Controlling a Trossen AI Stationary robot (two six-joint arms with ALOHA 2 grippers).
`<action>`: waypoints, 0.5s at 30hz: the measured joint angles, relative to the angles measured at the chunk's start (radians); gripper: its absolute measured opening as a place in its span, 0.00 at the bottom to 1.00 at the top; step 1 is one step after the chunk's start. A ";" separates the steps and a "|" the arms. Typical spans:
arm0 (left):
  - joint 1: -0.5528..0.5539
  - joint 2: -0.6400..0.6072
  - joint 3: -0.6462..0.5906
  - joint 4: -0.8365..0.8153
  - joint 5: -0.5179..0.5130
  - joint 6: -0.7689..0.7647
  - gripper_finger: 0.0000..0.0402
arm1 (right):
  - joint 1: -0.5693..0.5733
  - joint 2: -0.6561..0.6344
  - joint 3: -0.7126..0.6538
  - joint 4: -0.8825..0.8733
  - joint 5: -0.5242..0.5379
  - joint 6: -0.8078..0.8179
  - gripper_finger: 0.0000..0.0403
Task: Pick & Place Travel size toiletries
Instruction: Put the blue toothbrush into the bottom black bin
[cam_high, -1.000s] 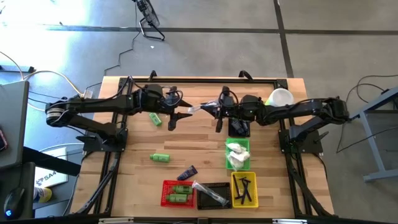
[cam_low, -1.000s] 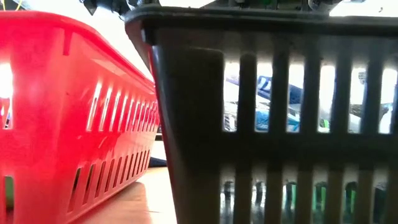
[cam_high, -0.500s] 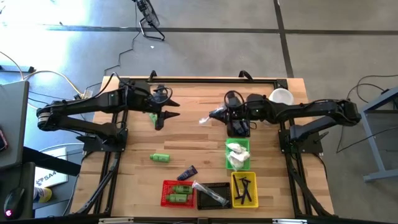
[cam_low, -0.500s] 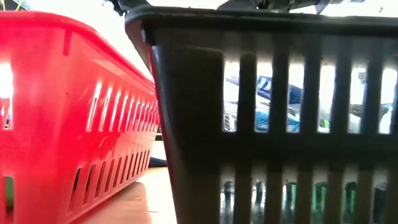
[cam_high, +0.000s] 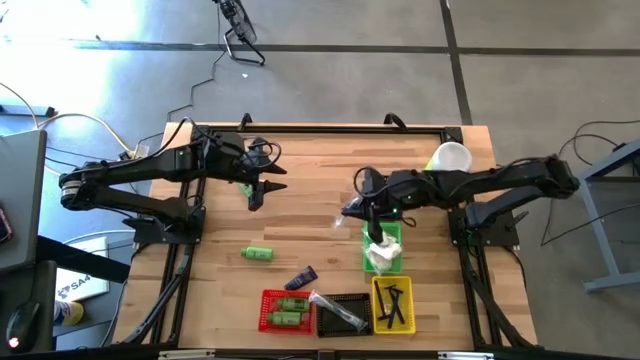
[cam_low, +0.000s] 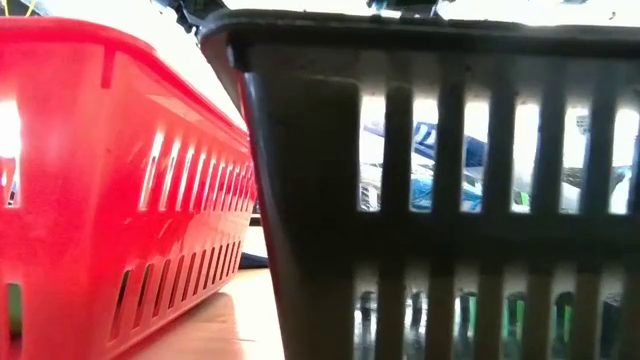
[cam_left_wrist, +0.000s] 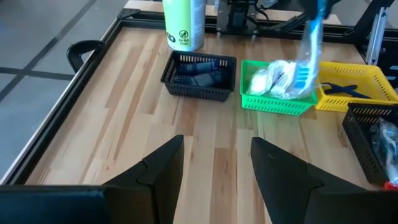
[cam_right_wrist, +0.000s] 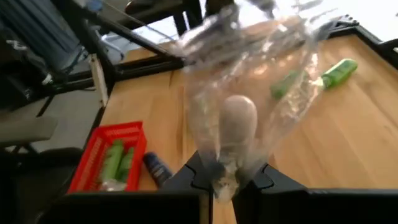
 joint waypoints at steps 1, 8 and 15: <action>0.000 0.000 0.000 0.000 0.000 0.000 0.46 | 0.010 0.009 0.014 -0.017 0.000 0.003 0.05; 0.000 0.000 0.000 0.001 -0.005 -0.013 0.46 | 0.082 0.082 0.100 -0.097 -0.017 0.049 0.05; 0.000 0.000 0.000 -0.033 -0.042 -0.043 0.46 | 0.148 0.185 0.142 -0.159 -0.114 0.128 0.05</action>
